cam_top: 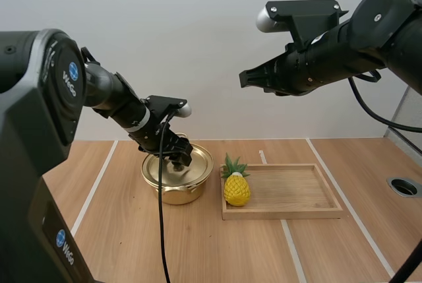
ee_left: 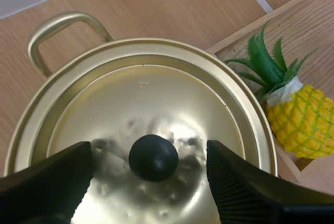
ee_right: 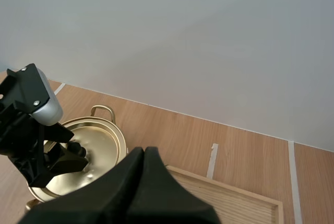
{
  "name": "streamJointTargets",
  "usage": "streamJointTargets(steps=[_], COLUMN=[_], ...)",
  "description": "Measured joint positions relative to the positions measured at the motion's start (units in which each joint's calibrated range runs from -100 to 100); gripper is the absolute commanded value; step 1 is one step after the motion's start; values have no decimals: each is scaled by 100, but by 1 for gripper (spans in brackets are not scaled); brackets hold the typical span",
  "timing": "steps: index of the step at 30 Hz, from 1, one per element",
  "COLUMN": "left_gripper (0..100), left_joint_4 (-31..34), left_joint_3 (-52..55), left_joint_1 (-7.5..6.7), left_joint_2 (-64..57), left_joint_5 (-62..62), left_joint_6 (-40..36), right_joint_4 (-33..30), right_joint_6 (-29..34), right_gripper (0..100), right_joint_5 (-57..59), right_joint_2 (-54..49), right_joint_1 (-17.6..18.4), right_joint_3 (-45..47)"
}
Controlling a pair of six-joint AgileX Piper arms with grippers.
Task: Open the pot, put the pineapple inside, and close it
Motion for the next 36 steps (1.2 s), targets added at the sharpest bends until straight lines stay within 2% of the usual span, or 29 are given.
streamJointTargets(steps=[5, 7, 10, 23, 28, 36], left_gripper=[100, 69, 2, 0, 0, 0], left_joint_4=[-23, -33, -58, -149, -149, -127], left_joint_3=[0, 0, 0, -74, -426, -1055], left_joint_1=[0, 0, 0, 0, 0, 0], left_joint_2=[14, 14, 29, 29, -6, -890], left_joint_5=[-32, -32, -11, 197, 734, 519], left_joint_6=[0, 0, -36, -133, -370, -479], right_joint_4=[0, 0, 0, 0, 0, 0], right_joint_6=[0, 0, 0, 0, 0, 0], right_gripper=[0, 0, 0, 0, 0, 0], right_joint_5=[0, 0, 18, 54, 54, 72], right_joint_2=[0, 0, 0, 0, 0, 0], right_joint_1=[0, 0, 0, 0, 0, 0], right_joint_3=[0, 0, 0, 0, 0, 0])
